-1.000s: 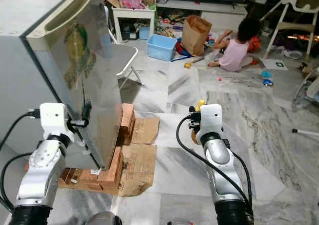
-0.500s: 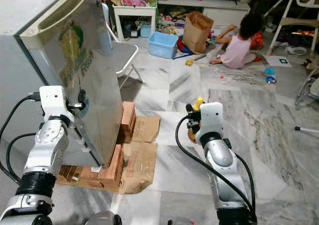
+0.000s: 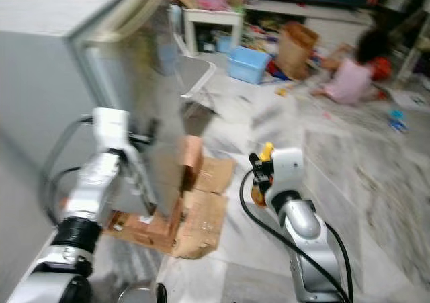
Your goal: Restocking fridge
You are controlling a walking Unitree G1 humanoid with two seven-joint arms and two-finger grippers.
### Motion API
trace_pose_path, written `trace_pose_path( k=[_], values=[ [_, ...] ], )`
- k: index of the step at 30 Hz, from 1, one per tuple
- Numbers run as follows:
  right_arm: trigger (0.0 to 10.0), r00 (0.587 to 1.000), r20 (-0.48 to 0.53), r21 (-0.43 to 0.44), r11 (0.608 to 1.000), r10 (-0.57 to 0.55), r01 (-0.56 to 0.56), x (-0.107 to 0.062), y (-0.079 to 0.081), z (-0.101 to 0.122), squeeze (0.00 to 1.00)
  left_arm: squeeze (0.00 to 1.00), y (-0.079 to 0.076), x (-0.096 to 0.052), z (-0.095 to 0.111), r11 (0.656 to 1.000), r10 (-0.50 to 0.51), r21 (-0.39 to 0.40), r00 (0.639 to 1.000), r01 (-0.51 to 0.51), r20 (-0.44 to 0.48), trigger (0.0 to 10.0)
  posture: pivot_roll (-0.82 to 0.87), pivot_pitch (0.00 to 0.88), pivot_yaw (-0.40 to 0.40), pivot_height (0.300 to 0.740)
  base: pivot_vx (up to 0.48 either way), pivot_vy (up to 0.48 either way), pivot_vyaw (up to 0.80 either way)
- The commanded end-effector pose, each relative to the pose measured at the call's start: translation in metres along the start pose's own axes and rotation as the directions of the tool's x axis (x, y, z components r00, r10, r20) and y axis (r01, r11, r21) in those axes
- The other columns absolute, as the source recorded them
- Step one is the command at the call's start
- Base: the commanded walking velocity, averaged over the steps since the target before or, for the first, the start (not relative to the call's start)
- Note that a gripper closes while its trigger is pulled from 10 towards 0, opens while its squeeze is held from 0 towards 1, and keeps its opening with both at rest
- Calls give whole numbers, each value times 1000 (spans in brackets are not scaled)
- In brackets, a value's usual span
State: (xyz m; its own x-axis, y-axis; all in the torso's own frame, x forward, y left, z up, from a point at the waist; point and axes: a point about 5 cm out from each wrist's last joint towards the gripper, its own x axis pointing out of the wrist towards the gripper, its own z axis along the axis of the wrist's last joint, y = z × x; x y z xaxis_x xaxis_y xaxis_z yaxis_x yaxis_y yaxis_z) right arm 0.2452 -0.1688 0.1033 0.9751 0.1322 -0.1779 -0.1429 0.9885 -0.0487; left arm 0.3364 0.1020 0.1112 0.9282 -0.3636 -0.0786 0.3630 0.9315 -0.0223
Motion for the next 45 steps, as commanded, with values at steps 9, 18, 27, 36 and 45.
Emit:
trace_pose_path(
  k=[9,18,27,36,45],
  values=[
    [10000,992,-37,-8,992,-124,124,-20,-15,-6,0,0,-133,-10,16,779,-622,135,783,613,32,10000,-46,0,-8,740,0,0,0],
    [10000,991,-26,-17,991,-132,132,-13,-10,-3,0,0,-56,-20,6,957,-248,165,968,237,48,10000,-6,0,-20,740,0,0,0],
    [10000,991,-2,-40,991,-132,131,-11,-11,1,0,0,-19,-28,-1,993,8,116,998,-15,60,10000,-8,0,-26,740,0,-99,0],
    [10000,992,10,-39,991,-129,130,-7,-11,4,0,0,-25,-28,0,994,21,105,997,-28,70,10000,-15,0,-25,740,0,-436,0],
    [10000,990,36,-63,989,-133,135,5,-14,10,0,0,-25,-29,-1,994,39,100,997,-46,72,10000,-9,0,-30,740,0,-472,0]
  ],
)
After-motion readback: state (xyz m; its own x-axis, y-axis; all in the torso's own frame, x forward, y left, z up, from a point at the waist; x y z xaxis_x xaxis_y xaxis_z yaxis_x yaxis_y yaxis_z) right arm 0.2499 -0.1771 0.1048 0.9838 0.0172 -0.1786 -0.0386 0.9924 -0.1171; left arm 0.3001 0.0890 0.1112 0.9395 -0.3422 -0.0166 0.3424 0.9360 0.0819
